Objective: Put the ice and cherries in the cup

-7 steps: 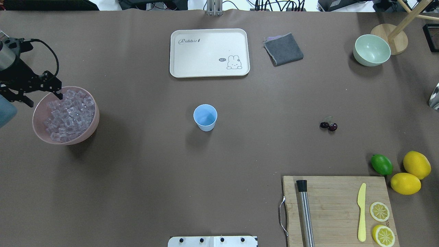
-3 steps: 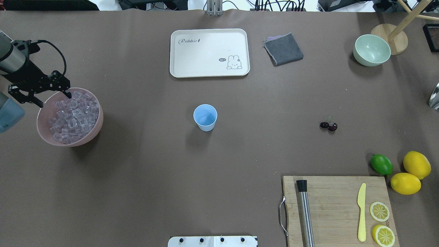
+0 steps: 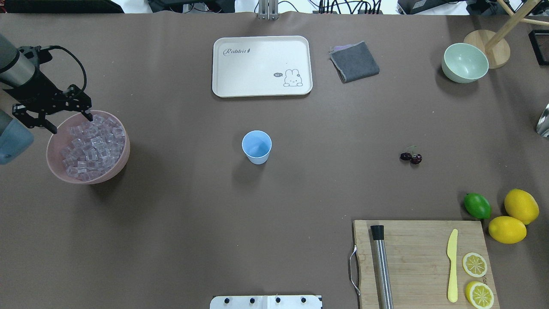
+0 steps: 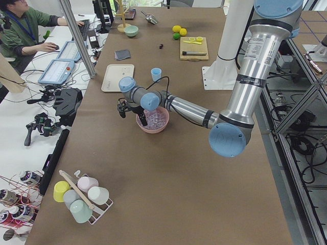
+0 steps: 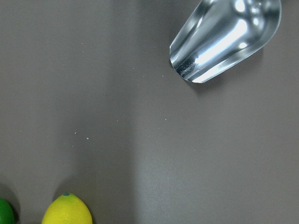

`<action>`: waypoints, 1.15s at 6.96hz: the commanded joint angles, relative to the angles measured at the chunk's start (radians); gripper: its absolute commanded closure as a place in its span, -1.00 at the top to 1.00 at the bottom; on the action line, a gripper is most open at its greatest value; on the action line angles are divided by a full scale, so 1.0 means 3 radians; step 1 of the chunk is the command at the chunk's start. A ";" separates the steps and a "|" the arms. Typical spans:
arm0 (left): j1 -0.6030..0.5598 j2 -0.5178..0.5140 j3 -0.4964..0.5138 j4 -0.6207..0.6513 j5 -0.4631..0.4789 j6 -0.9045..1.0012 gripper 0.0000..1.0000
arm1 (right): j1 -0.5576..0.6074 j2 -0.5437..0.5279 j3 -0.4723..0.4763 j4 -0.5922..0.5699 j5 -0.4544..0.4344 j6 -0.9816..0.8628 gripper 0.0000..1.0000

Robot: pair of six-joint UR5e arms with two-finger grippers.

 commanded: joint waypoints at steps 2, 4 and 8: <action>0.0195 0.0037 -0.0003 0.0038 0.0025 -0.0001 0.95 | -0.0013 -0.0002 -0.0005 0.0000 0.0000 0.0006 1.00; 0.0252 0.0032 0.0078 0.0018 0.0025 0.0025 0.94 | -0.0023 -0.0002 -0.0031 0.0000 0.0000 0.0001 1.00; 0.0252 -0.0029 0.0110 0.0028 0.0031 0.0259 0.79 | -0.0028 -0.0002 -0.0062 0.0000 0.0000 0.0001 1.00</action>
